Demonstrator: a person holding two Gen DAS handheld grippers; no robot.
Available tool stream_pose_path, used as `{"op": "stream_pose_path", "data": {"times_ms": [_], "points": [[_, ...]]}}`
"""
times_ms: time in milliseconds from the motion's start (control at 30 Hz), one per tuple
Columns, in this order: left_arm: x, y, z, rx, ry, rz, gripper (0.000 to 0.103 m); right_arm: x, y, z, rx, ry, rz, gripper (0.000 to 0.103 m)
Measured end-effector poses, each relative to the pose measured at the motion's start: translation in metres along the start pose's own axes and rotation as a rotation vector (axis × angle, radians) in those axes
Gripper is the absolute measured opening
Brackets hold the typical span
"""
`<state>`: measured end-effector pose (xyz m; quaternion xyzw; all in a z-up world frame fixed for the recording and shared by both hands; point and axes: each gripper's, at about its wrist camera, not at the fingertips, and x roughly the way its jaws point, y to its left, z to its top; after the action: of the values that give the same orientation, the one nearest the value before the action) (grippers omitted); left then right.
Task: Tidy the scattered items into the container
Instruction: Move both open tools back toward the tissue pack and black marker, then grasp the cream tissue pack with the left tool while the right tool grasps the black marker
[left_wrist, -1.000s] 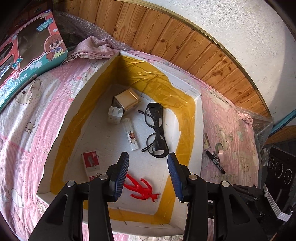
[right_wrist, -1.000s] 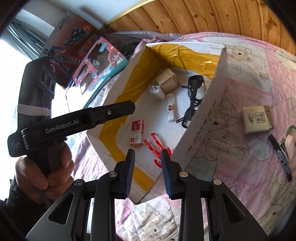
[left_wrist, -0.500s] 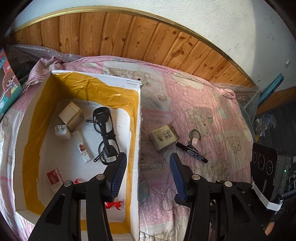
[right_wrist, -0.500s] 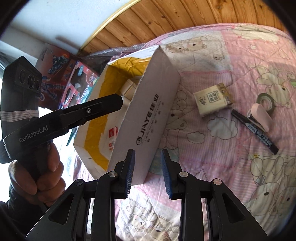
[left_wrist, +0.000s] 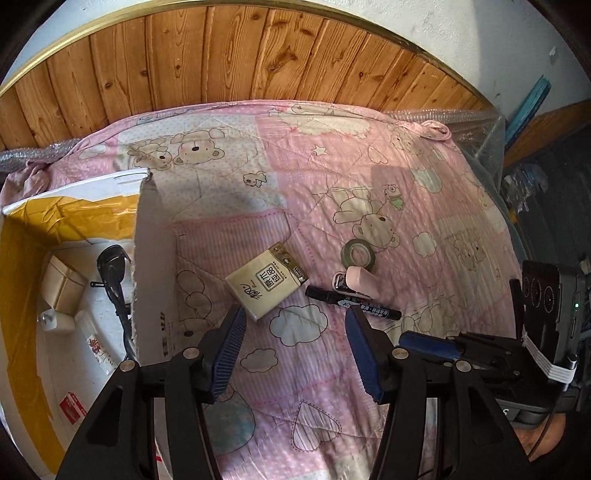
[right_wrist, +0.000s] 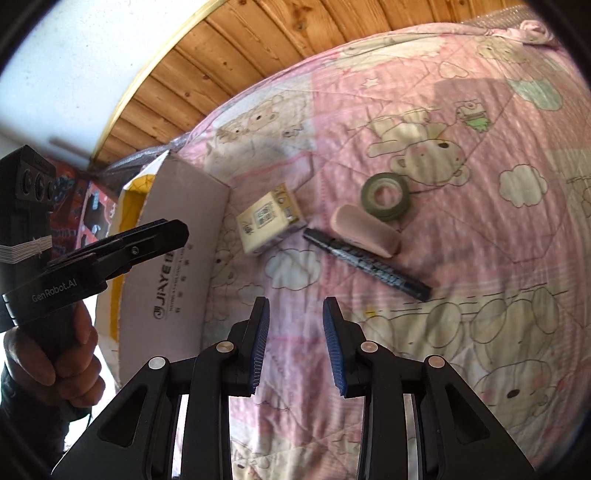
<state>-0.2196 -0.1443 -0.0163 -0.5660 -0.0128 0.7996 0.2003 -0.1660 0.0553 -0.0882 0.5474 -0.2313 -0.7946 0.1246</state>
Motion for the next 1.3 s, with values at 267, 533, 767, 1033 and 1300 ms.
{"op": "stream_pose_path", "data": {"times_ms": [267,533,767,1033,1300], "points": [[0.055,-0.012,0.011,0.119,0.085,0.104,0.062,0.017,-0.027,0.006,-0.088,0.012,-0.142,0.034],[0.093,-0.008,0.018,0.156,0.136,0.142,0.062,0.048,-0.023,0.01,-0.275,0.057,-0.236,0.037],[0.118,-0.005,0.024,0.204,0.126,0.198,0.071,0.066,-0.028,0.014,-0.323,0.075,-0.251,0.039],[0.138,0.025,0.036,0.058,0.158,0.187,0.073,0.055,-0.056,0.023,-0.091,0.1,-0.105,0.026],[0.132,0.037,0.044,-0.016,0.125,0.138,0.069,0.067,-0.041,0.023,-0.096,0.113,-0.058,0.029]]}}
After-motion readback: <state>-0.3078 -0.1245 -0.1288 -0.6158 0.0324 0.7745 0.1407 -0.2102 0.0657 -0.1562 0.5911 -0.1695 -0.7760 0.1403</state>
